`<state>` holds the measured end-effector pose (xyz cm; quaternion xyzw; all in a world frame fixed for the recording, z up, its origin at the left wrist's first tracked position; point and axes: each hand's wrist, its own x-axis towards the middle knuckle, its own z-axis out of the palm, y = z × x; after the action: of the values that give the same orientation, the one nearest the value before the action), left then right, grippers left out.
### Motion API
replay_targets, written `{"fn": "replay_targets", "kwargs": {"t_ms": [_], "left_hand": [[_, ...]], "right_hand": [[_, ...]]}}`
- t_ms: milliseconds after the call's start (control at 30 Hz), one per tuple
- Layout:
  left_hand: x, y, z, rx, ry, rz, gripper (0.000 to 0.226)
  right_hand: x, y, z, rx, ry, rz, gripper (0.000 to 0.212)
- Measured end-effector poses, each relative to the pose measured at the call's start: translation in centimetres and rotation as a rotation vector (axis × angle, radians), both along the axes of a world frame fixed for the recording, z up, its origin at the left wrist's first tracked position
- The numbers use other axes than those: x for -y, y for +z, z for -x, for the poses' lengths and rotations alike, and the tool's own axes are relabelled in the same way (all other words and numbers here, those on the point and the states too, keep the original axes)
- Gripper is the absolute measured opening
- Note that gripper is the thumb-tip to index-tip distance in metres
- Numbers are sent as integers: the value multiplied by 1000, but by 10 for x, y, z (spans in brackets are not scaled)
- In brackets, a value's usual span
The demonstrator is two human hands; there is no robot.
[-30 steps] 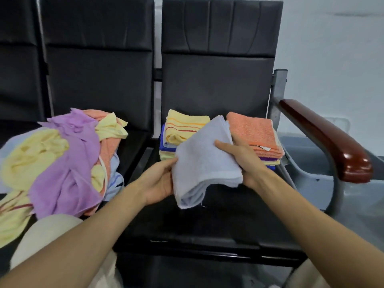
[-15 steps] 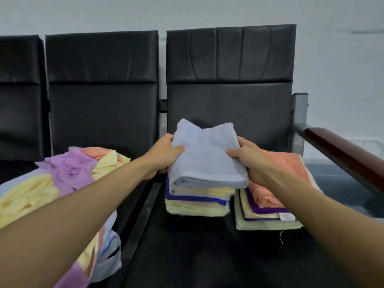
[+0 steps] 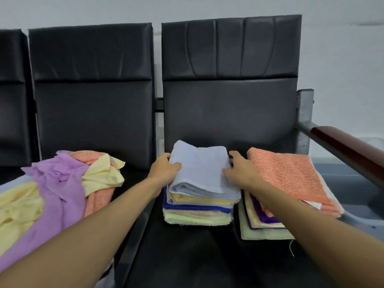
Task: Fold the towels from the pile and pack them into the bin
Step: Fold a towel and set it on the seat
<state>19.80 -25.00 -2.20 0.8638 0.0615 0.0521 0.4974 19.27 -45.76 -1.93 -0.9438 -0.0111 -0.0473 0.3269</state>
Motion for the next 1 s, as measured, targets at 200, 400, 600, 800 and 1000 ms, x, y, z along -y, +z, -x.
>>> {"fn": "replay_targets", "kwargs": {"t_ms": [200,400,600,800,1000], "left_hand": [[-15,46,54,12,-69,-107,57],[-24,99,129,70,-88,-48,38],[-29,135,171,126,-161,-96,23],[-28,114,121,117,-138,-110,19],[-46,60,13,110,-53,-105,8]], "right_hand": [[16,38,64,66,28,41,40],[39,98,134,108,24,76,29],[44,123,157,112,104,137,25],[34,94,103,75,135,194,40],[17,37,13,269,195,274,34]]}}
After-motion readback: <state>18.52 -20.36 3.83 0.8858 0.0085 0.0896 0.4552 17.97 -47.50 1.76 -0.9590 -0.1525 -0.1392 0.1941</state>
